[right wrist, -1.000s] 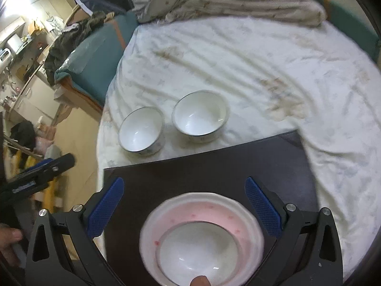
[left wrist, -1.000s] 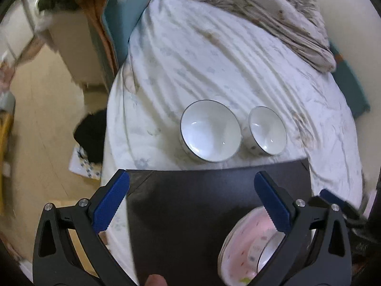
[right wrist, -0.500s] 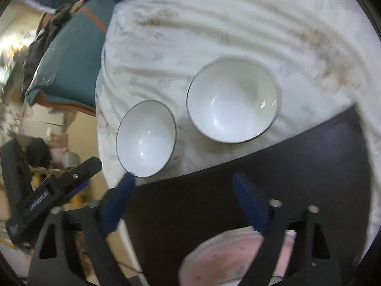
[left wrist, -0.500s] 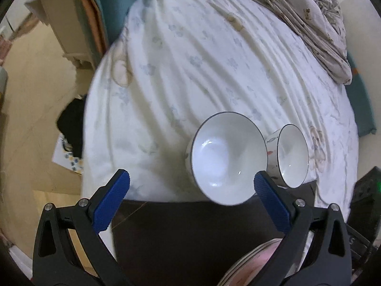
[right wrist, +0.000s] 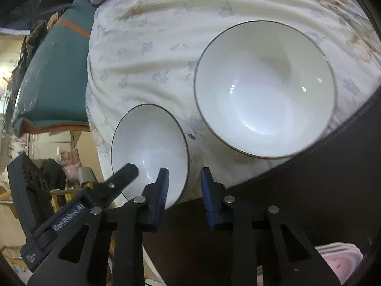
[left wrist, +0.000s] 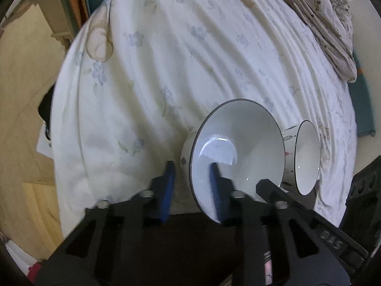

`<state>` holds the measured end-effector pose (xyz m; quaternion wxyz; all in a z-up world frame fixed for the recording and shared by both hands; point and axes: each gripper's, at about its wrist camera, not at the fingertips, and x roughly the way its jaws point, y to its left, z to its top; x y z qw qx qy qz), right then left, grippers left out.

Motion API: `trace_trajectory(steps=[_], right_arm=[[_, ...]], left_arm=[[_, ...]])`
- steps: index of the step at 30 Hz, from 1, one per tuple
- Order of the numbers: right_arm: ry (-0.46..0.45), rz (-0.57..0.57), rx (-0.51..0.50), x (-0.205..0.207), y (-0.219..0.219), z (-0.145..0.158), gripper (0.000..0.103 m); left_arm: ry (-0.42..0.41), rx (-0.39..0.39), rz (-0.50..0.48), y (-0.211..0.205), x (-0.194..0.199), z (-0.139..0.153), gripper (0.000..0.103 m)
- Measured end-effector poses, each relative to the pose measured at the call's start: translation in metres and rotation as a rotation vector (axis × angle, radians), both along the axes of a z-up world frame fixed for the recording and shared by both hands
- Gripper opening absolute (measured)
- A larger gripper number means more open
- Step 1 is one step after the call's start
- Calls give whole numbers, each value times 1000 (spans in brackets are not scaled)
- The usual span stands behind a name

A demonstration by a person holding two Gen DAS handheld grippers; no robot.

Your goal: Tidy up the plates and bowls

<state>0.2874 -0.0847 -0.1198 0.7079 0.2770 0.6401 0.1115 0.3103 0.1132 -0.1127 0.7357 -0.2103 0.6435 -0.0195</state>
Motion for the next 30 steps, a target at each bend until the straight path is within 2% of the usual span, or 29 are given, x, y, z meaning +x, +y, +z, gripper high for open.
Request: trace_trajectory(steps=[2,3,8,22,26,28,30], right_arm=[[-8,13,-45,2,5,-1,21],[-12,24,-99,3,8,-2,14],[-44,64,-189,3,17,-4,12],[-100,23,-169,-21,-2,21,12],[-118,8,-158,-32,-11,33,12],[-129,-10,-151,-39,-19,40,12],[-156,-27,-145,-47,-27,51,13]], left_arm=[[13,-7,-5,1,-1,-5,14],[13,-3,-7,1,-1,-6,13],[13,26,-19,-4,-4,-1,12],[-66,35,-58,-17,-29,51,12],[-112,45,-71,-32,-41,75,11],[-145,17,-108,-44,-47,89,11],[-195,34,-148,-62,-57,107,11]])
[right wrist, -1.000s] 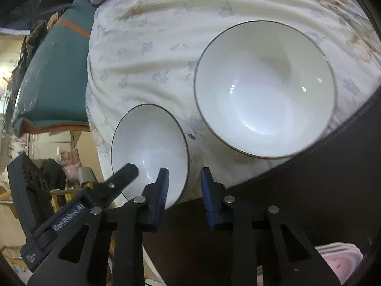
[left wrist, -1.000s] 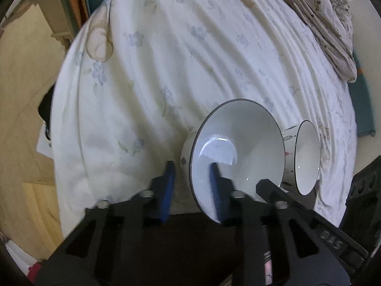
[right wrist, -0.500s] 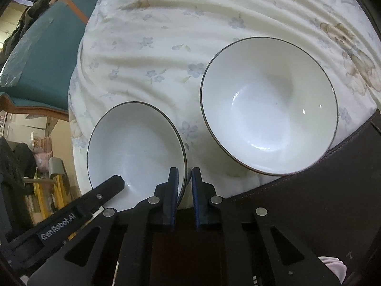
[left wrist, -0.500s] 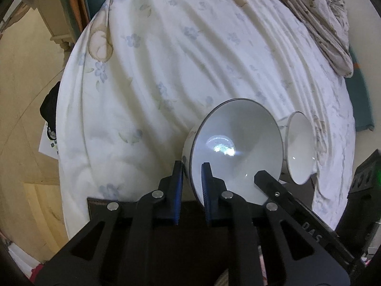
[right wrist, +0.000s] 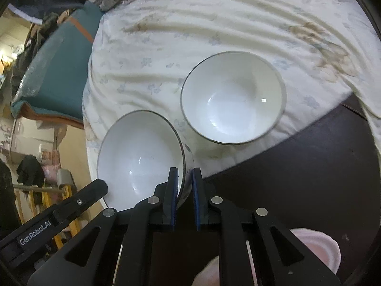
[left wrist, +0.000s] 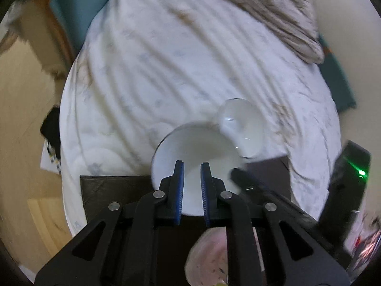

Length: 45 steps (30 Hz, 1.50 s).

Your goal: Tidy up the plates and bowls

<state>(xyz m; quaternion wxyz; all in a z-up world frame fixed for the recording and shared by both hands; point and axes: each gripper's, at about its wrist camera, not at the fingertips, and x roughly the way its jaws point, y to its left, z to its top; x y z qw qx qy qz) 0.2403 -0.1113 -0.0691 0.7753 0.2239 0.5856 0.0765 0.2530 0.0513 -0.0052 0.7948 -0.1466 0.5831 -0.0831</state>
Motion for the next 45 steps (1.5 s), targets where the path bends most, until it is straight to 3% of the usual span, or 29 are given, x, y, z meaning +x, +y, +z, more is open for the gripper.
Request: trace_trajectory(steps=[3,4,6,9,10,12,13,14,16,18,20,24,25,27,29,34,35,39,45], right_arm=[[-24,24,-6,-12,-4,12,12],[-44,16,6,-18,-7,17,1],[-64,-8,-73,-23,-14,24,0],[31,3,-94,-19,-26,1,0],[47,-6,-46,-19,-34,-4,0],[24,1,-12,-18,-44,1,0],[17,29,2,-17,-46,3,1],[19,46,13,-16,-45,4,6],[45,70,-9,-13,-43,3,12],[77,79,-15,-8,-42,-2,41],[87,70,-7,-5,-43,-6,55],[145,66,-65,-1,-46,-26,52],[171,71,-58,0,-46,-34,50],[193,87,-53,2,-45,-42,36],[195,106,-41,2,-43,-46,33],[196,145,-37,7,-34,-46,17],[197,158,-43,7,-30,-47,13],[162,213,-115,7,-14,-43,12],[103,216,-90,-1,-15,-30,11]], left_arm=[[-21,35,-47,-23,-7,5,11],[-25,53,-33,-22,-6,3,11],[-10,7,38,-3,2,-5,11],[-14,-27,136,34,6,-7,12],[-15,-25,141,41,5,-9,13],[17,-2,153,51,7,-18,27],[47,-2,167,56,7,-27,49],[70,-12,175,57,8,-33,59],[95,-44,178,56,8,-43,59],[116,-70,153,49,9,-52,59],[123,-85,108,36,10,-56,59],[153,-51,21,5,12,-67,59],[162,-34,5,-3,13,-71,59],[164,1,-20,-12,14,-76,50],[181,44,-50,-20,16,-84,27],[259,81,-68,-26,17,-111,22],[271,82,-68,-25,16,-115,11],[247,86,-42,-16,14,-104,8],[182,92,-44,-9,-3,-70,9]])
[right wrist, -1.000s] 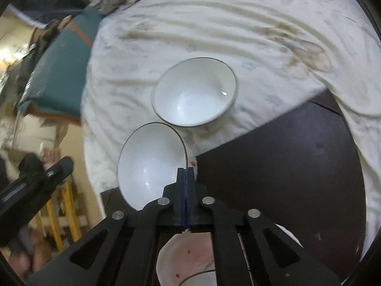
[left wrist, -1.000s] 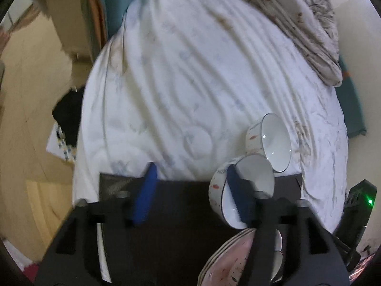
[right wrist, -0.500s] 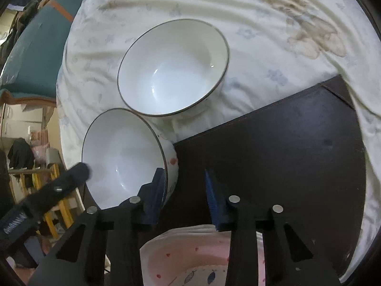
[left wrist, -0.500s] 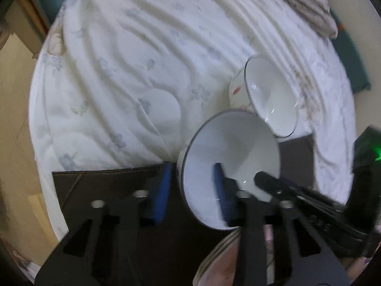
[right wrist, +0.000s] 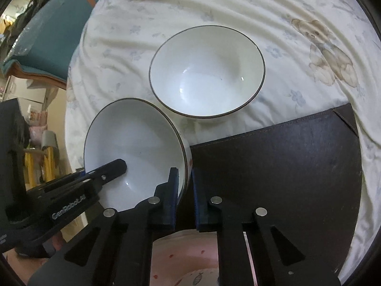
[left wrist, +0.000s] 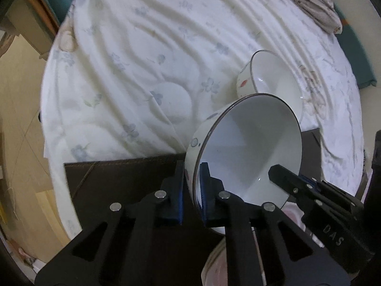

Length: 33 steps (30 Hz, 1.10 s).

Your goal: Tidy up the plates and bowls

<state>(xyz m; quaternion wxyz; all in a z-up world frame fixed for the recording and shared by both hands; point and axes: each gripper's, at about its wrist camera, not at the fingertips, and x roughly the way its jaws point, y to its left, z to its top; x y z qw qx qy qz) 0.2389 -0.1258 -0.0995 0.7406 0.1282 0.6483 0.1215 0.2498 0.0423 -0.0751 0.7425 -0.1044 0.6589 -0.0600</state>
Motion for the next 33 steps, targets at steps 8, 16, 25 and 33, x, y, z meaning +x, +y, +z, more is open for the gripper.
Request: trace_trajectory(steps=[8,16,25,33], right_arm=[[-89,20,49,-19,-7,46,10],[-172,18,61,-63,-40,91,10],[-215,16,91,-123,-81,109,10],[-205,45,107,-156,-98,95,10]], left_arm=[[-100,11,-84,-14,-23,49,10],[-155,-32,-146,-50,-68,83,11],[-176,-54,-176,-76,-122,90,11],[-171,-1,-230,-91,-148,73,11]])
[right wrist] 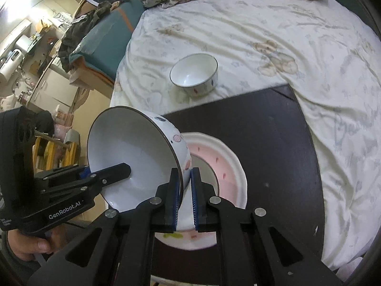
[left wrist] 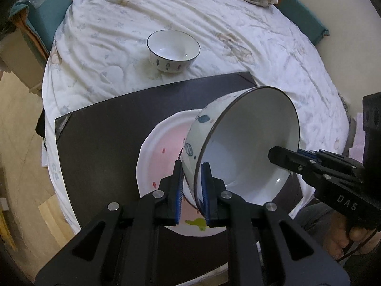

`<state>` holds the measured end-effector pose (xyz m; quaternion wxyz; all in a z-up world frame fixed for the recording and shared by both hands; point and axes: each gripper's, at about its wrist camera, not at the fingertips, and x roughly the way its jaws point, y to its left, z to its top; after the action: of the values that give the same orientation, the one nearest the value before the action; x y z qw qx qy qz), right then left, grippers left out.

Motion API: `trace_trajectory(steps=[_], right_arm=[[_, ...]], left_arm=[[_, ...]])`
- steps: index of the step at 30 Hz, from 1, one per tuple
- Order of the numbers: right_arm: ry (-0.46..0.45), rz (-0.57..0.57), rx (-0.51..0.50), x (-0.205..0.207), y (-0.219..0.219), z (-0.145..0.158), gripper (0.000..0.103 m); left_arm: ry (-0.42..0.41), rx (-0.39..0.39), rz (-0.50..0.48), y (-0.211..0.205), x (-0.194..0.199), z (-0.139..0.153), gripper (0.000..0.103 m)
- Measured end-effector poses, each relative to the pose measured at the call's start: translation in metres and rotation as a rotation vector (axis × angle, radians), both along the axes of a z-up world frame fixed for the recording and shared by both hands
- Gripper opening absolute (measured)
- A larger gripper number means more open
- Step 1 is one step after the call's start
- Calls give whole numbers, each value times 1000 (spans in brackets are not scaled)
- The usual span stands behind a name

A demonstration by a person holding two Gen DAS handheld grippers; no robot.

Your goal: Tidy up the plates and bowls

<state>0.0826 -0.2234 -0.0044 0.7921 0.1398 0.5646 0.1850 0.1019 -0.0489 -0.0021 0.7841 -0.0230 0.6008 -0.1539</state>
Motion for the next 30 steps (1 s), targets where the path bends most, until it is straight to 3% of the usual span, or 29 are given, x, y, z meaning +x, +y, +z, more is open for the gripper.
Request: trace_trajectory(steps=[5,7,9,19,30], right_arm=[[-18,3,65,-12,-8,-22,11],[32,-15,116,-14,-12,-38,11],[26,0,95,-15,-9,-40,11],[53,-9,102,-13,-12,-48,11],[160,-23,126,-12,-20,-63,14]], left_arm=[[-42,36,-9,-5,-1,-3,11],[-53,48,-21,-7,0,-4,11],[-60,54,-27,-9,0,-5,11],[15,38,-6,-7,6,-23,11],[68,51,-12,-10,6,-34,12]])
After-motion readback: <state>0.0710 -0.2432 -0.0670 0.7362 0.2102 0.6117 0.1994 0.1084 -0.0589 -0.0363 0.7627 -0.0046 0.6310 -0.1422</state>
